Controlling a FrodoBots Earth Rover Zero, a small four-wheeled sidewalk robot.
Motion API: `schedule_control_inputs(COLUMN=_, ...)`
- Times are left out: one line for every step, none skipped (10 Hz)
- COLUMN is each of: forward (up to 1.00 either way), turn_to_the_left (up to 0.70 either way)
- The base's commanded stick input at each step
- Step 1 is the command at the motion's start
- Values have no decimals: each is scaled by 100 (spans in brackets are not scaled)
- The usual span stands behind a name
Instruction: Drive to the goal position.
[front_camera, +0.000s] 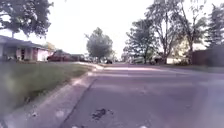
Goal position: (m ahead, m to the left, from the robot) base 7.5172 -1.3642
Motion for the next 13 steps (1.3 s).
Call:
schedule_control_inputs(forward=100, turn_to_the_left=0)
schedule_control_inputs(forward=100, turn_to_the_left=0)
schedule_control_inputs(forward=100, turn_to_the_left=0)
schedule_control_inputs(forward=100, turn_to_the_left=0)
schedule_control_inputs(forward=100, turn_to_the_left=0)
schedule_control_inputs(forward=100, turn_to_the_left=0)
schedule_control_inputs(forward=100, turn_to_the_left=0)
schedule_control_inputs(forward=100, turn_to_the_left=0)
schedule_control_inputs(forward=100, turn_to_the_left=0)
schedule_control_inputs(forward=100, turn_to_the_left=0)
schedule_control_inputs(forward=100, turn_to_the_left=0)
schedule_control_inputs(forward=100, turn_to_the_left=0)
schedule_control_inputs(forward=100, turn_to_the_left=0)
